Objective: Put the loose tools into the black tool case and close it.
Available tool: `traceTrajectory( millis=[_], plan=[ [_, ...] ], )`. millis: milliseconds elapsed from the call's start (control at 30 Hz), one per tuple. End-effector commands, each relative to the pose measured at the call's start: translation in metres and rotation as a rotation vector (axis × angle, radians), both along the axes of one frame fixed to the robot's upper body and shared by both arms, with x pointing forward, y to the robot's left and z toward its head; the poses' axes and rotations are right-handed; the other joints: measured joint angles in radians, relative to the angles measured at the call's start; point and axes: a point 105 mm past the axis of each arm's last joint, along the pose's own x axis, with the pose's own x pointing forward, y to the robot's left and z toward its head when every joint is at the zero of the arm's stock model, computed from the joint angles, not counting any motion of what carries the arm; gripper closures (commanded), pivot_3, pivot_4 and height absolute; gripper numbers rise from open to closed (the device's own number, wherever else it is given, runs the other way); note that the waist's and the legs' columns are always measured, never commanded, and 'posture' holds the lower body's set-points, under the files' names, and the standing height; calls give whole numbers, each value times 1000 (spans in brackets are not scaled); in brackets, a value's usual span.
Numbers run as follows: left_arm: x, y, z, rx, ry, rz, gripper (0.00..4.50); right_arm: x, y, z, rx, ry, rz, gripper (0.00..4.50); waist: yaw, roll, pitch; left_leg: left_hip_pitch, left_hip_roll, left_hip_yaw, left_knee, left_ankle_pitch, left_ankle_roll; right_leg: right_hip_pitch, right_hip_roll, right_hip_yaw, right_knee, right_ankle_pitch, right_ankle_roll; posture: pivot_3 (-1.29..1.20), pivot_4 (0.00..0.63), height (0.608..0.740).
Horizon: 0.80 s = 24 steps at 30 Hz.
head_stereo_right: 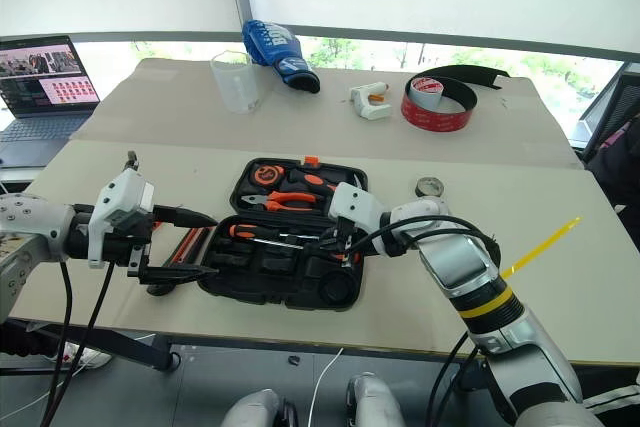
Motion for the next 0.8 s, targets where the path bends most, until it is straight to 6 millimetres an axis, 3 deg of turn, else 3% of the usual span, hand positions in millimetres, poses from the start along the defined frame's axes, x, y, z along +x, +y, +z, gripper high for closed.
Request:
traceTrajectory(
  millis=[33, 367, 533, 667, 800],
  plan=[
    [2, 0, 9, 4, -52, -11, 0, -2, 7, 3, 23, -8, 0, 4457, -1, 0, 0, 0, 0, 0, 0, 0, 0, 0, 0, 0, 0, 0, 0, 0, 150, 730],
    [2, -2, 7, 4, -50, -25, 0, 0, 10, -42, -137, -25, 19, 4457, -5, 0, 0, 2, 0, 0, 0, 0, 0, 1, 0, 0, 0, 0, 1, 0, 150, 730],
    [3, -2, 7, 1, -52, -24, 0, -4, 10, -47, -157, -25, 48, 4457, -5, 0, -1, 10, 1, 1, -1, 0, 0, 8, 0, 1, 0, -3, 3, 0, 150, 730],
    [2, -2, 4, -5, -46, -17, 0, 1, 14, -35, -103, -61, 29, 4457, -5, 0, -1, 11, 1, 1, -1, 0, 0, 8, 0, 2, 1, -3, 3, 0, 150, 730],
    [2, 3, 3, -42, -38, 47, 0, 1, 16, 9, 117, -58, -4, 4457, -8, 0, -1, 11, 1, 1, -1, 0, -1, 8, 1, 2, 1, -3, 3, 0, 150, 730]
  ],
)
